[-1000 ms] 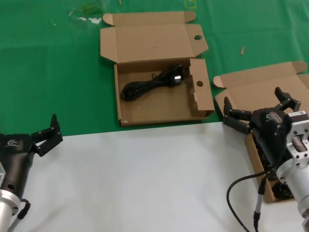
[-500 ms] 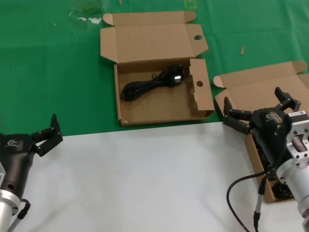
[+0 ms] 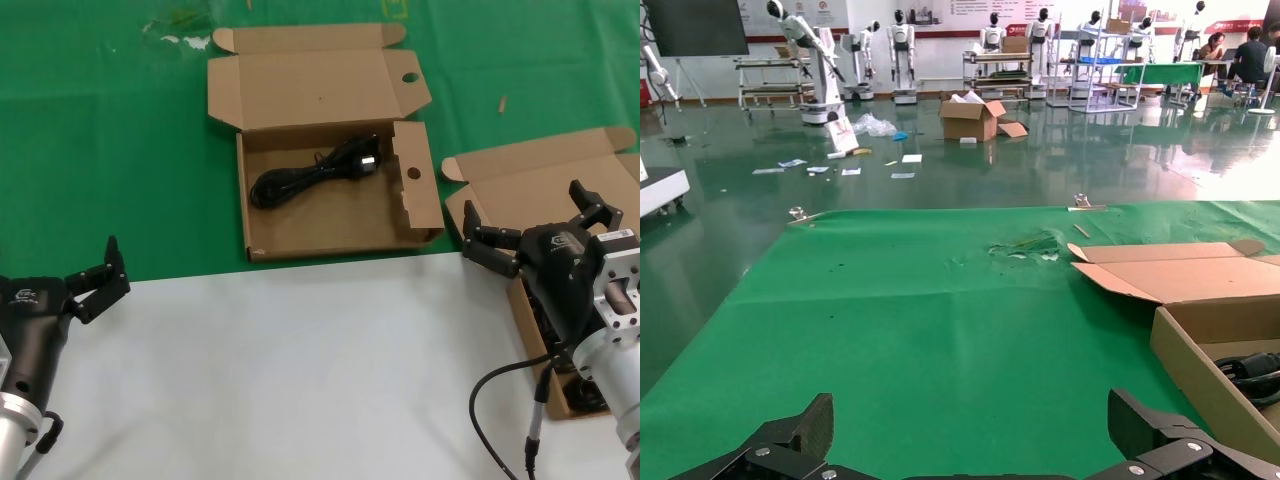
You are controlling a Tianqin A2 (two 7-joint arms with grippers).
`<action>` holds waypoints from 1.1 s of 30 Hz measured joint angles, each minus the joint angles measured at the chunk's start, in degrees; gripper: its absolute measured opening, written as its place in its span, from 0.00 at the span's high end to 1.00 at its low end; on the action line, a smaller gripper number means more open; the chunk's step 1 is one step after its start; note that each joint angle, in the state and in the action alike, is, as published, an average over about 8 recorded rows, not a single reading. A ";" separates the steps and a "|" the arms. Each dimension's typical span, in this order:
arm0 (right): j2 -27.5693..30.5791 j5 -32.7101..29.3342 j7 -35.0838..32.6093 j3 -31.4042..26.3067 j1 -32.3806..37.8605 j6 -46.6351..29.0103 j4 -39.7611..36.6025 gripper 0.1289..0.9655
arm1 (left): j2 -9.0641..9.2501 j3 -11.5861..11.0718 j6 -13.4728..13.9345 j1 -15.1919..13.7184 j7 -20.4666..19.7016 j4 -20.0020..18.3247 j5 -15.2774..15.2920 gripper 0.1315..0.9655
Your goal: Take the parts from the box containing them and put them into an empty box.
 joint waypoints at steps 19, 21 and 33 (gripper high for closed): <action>0.00 0.00 0.00 0.00 0.00 0.00 0.00 0.00 | 0.00 0.00 0.00 0.00 0.00 0.00 0.00 0.00; 0.00 0.00 0.00 0.00 0.00 0.00 0.00 0.00 | 0.00 0.00 0.00 0.00 0.00 0.00 0.00 0.00; 0.00 0.00 0.00 0.00 0.00 0.00 0.00 0.00 | 0.00 0.00 0.00 0.00 0.00 0.00 0.00 0.00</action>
